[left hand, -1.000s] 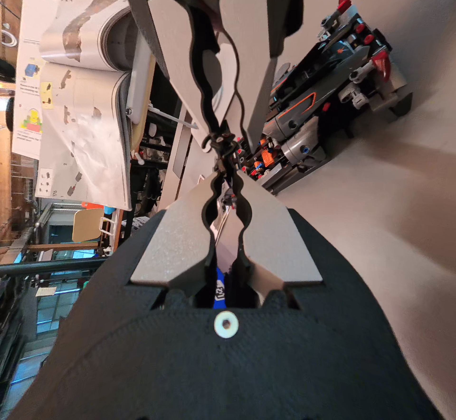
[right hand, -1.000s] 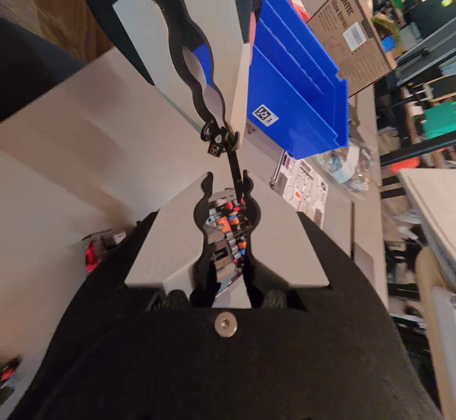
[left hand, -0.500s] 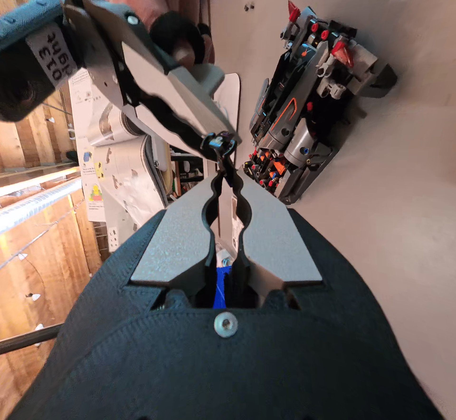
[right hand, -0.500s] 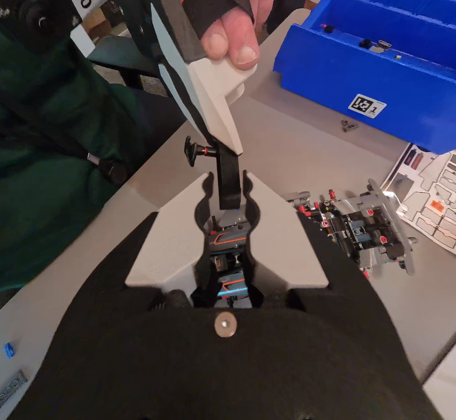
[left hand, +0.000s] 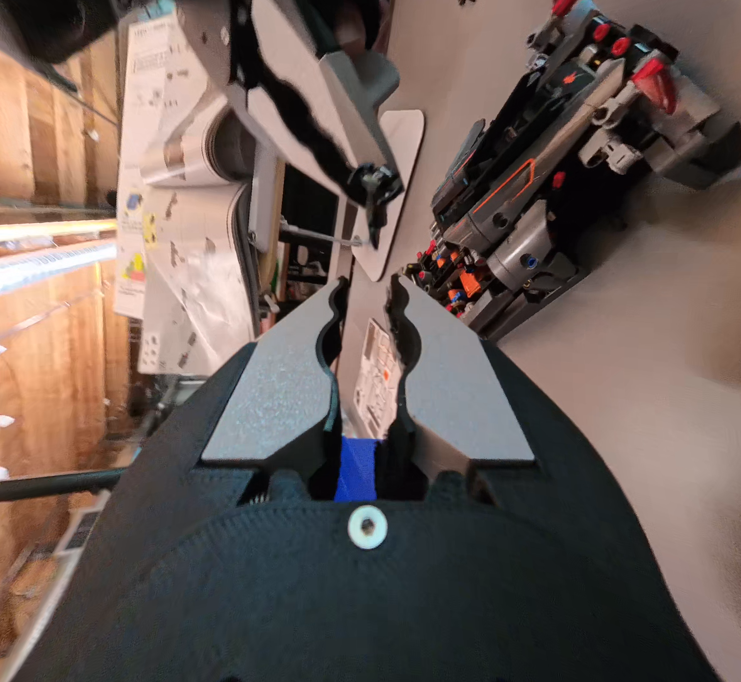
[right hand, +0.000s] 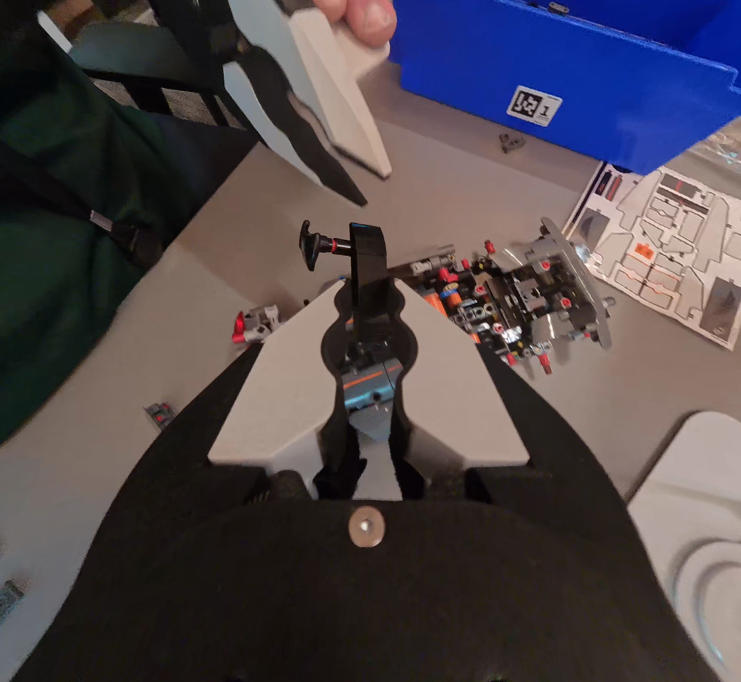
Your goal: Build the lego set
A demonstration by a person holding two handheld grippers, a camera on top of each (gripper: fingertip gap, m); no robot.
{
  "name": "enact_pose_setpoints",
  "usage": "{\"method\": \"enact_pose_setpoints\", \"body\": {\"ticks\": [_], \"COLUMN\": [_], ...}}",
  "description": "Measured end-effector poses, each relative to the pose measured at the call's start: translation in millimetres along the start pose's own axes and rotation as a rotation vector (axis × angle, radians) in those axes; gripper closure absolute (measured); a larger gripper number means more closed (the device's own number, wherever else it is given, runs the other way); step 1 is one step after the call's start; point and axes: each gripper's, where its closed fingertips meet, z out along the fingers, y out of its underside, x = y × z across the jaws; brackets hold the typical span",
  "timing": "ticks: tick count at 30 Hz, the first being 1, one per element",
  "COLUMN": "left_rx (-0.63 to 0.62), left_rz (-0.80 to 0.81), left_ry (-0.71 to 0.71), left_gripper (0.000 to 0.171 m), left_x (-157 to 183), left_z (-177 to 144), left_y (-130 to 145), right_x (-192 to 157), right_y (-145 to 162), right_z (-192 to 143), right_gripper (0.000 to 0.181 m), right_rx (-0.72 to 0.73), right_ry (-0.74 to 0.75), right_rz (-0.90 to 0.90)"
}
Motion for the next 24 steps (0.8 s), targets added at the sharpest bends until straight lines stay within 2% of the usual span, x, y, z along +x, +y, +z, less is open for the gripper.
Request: {"method": "enact_pose_setpoints", "body": {"ticks": [6,10,18,24], "left_rx": [-0.079,-0.084,-0.032,0.004], "left_rz": [-0.199,-0.316,-0.42,-0.409], "left_ry": [0.054,0.077,0.162,0.243], "left_gripper": [0.15,0.15,0.151,0.153], "left_x": [8,11,24,39], "left_z": [7,17,39,48], "left_y": [40,56,61,54], "right_x": [32,52,77,83], "right_y": [26,37,47,54], "right_z": [-14,-11,25,47], "right_gripper": [0.167,0.167,0.167,0.167], "right_rx": [-0.043,-0.083,-0.221,-0.293], "right_ry": [0.115,0.165,0.15,0.102], "right_rz": [0.002,-0.033,-0.23,-0.34]}}
